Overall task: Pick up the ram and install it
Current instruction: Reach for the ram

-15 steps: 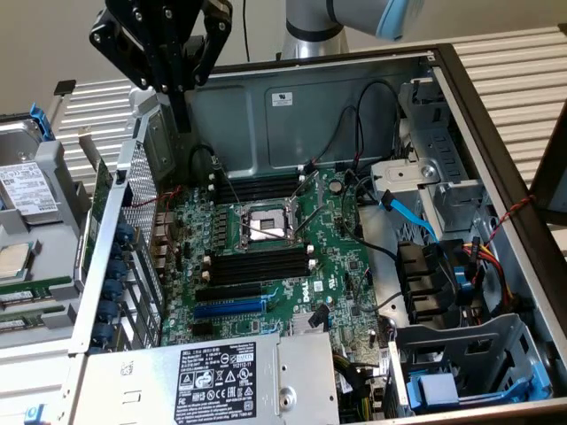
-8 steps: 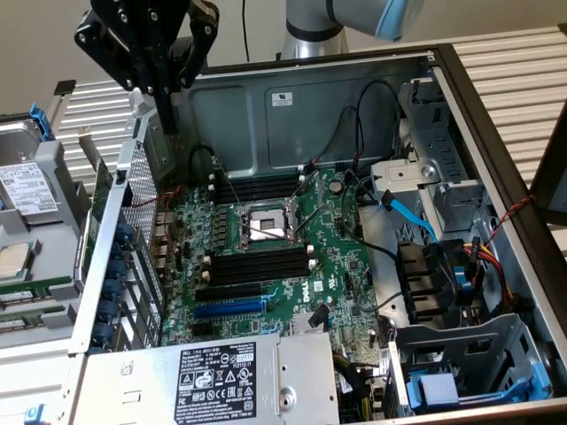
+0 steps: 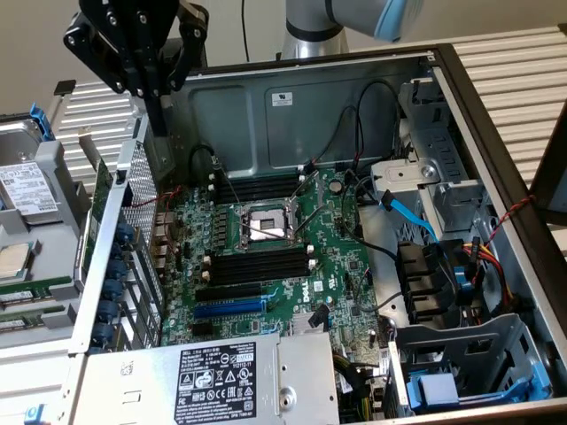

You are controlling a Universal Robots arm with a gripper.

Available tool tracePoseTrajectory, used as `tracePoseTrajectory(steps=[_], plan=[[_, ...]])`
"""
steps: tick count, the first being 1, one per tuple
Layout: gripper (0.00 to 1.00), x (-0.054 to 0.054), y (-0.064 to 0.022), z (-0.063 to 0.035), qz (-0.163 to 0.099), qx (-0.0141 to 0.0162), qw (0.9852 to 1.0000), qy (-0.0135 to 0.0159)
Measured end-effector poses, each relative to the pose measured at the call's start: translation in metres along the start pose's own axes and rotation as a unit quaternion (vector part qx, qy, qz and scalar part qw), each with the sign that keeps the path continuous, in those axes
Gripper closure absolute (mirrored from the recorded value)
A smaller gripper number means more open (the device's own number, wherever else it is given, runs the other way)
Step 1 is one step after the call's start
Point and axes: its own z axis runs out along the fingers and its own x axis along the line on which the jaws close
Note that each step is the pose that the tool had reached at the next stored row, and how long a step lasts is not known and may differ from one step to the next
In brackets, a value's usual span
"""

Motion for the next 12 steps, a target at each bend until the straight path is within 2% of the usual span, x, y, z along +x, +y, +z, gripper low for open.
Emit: tracePoseTrajectory(steps=[2, 12], plan=[[0.89, 0.006, -0.0006, 0.0003, 0.000, 0.0000, 1.0000, 0.0000], [0.89, 0.052, -0.0043, 0.0034, 0.000, 0.0012, 1.0000, -0.0001]])
